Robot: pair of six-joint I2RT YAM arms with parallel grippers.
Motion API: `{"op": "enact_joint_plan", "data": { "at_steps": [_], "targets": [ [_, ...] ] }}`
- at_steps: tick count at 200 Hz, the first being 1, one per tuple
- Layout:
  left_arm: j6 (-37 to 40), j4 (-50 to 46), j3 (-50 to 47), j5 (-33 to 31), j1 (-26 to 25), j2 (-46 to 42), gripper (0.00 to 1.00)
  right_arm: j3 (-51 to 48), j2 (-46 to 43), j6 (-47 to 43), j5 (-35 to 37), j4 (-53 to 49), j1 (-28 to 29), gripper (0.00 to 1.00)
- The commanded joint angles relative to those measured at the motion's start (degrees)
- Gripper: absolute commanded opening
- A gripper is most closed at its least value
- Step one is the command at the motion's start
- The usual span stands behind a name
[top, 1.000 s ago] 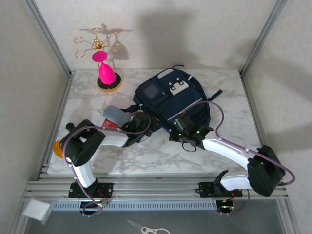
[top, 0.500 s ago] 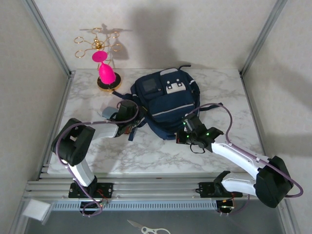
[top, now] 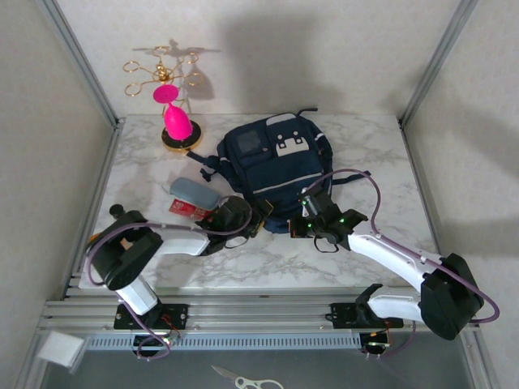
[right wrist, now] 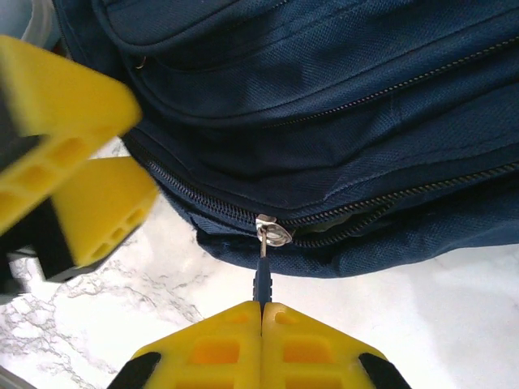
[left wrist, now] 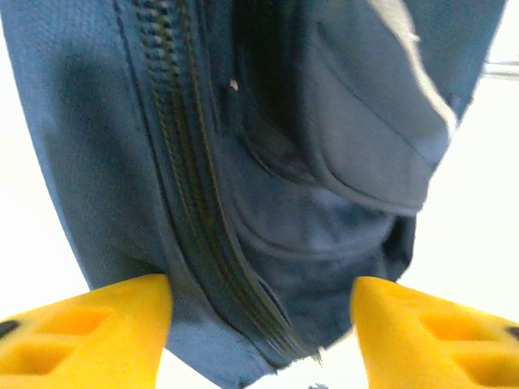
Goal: Pack books, pencil case, and school supplies into a backpack
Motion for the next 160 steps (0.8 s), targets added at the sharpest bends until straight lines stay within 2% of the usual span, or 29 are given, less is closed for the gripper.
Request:
{"op": "enact_joint_plan", "data": {
  "at_steps": [1, 16, 39, 46, 50, 75, 115, 137, 145, 160],
  "targets": [
    [-3.8, 2.4, 4.4, -4.1, 0.3, 4.4, 0.48, 0.2, -0.6, -1.2, -1.3, 0.3, -0.2, 0.00],
    [-2.6, -1.5, 6.2, -7.1, 0.3, 4.6, 0.34, 0.5, -0.6, -1.5, 0.2, -1.3, -0.2, 0.00],
    [0.3, -5.3, 5.2, -11.3, 1.7, 1.2, 0.05, 0.1, -2.1, -2.1, 3.3, -4.0, -0.2, 0.00],
    [1.8, -5.7, 4.6, -11.4, 2.5, 0.0, 0.00, -0.2, -2.8, -2.6, 3.6, -4.5, -0.2, 0.00],
    [3.1, -5.4, 4.2, -10.9, 3.1, -0.7, 0.00, -0.4, -3.2, -3.3, 3.5, -4.5, -1.7, 0.00],
    [11.9, -8.2, 2.0, -6.4, 7.6, -5.9, 0.00, -0.6, -5.6, -5.8, 7.5, -6.4, -2.8, 0.00],
    [25.9, -18.1, 0.6, -0.3, 18.1, -13.1, 0.00, -0.2, -6.4, -3.6, 8.2, -6.2, -6.0, 0.00],
    [30.7, -21.3, 2.9, 8.3, 24.6, -11.7, 0.00, 0.8, -4.3, -4.1, 10.7, -4.2, -7.0, 0.00],
    [31.2, -21.3, 3.4, 9.4, 25.4, -11.8, 0.00, 0.9, -3.4, -5.3, 7.8, -1.3, -6.8, 0.00],
    [31.6, -19.7, 4.0, 11.1, 25.1, -12.2, 0.00, 0.0, -2.8, -8.6, -2.6, 7.2, -5.0, 0.00]
  ]
}}
